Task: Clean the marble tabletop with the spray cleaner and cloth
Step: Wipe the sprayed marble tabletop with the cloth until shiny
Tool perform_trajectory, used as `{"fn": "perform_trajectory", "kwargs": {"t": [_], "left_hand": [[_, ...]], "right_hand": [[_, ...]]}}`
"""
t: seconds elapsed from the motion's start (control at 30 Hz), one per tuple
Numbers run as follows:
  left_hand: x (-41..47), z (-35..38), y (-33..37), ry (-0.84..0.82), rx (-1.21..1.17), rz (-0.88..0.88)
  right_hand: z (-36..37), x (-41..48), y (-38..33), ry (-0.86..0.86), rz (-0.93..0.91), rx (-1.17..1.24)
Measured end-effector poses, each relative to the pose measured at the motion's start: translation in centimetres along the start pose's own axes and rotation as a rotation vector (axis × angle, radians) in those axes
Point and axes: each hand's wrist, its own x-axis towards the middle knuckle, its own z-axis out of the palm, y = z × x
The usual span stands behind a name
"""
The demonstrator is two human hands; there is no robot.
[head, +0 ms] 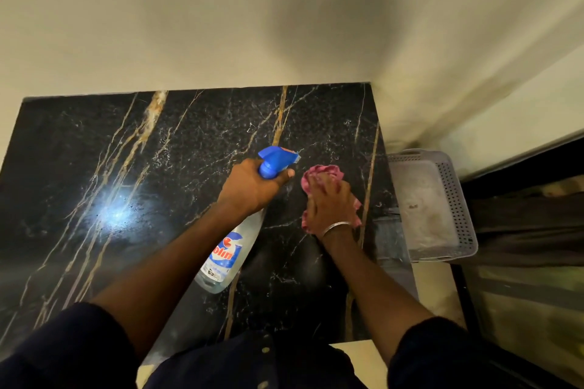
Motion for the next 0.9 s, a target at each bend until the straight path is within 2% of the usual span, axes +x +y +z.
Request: {"fn": "perform_trajectory", "kwargs": {"t": [0.07, 0.17, 0.33, 0.43, 0.53, 0.6, 0.8, 0.9], "left_hand": [[-0.2, 0.3, -0.3, -0.007, 0.009, -0.002], [-0.6, 0.3, -0.5, -0.01, 0.022, 0.005], [-1.2, -0.1, -0.8, -0.025, 0.012, 0.008], [-1.6, -0.2, -1.0, -0.01, 0.021, 0.009], [-2.0, 0.0, -1.1, -0.008, 0.01, 0.005], [-2.2, 0.3, -1.2, -0.027, 0.006, -0.011], [-3.0, 1.8, -1.0, -0.031, 0.015, -0.02], [-3.0, 2.1, -0.7, -0.032, 0.026, -0.011]], "right_hand": [[0.7, -0.7, -1.1, -0.048, -0.097, -0.002], [-0.2, -1.2, 1.6, -0.051, -0.207, -0.069], [-1.9, -1.9, 10.8, 0.06, 0.044, -0.034], [-1.9, -2.0, 13.3, 0.131, 0.148, 0.009], [-1.7, -2.4, 11.5, 0.157, 0.252, 0.01], [-1.6, -2.8, 8.9, 0.129, 0.253, 0.006], [0.6, -5.4, -0.4, 0.028, -0.036, -0.043], [0.9, -5.5, 0.1, 0.006, -0.134, -0.048]]}}
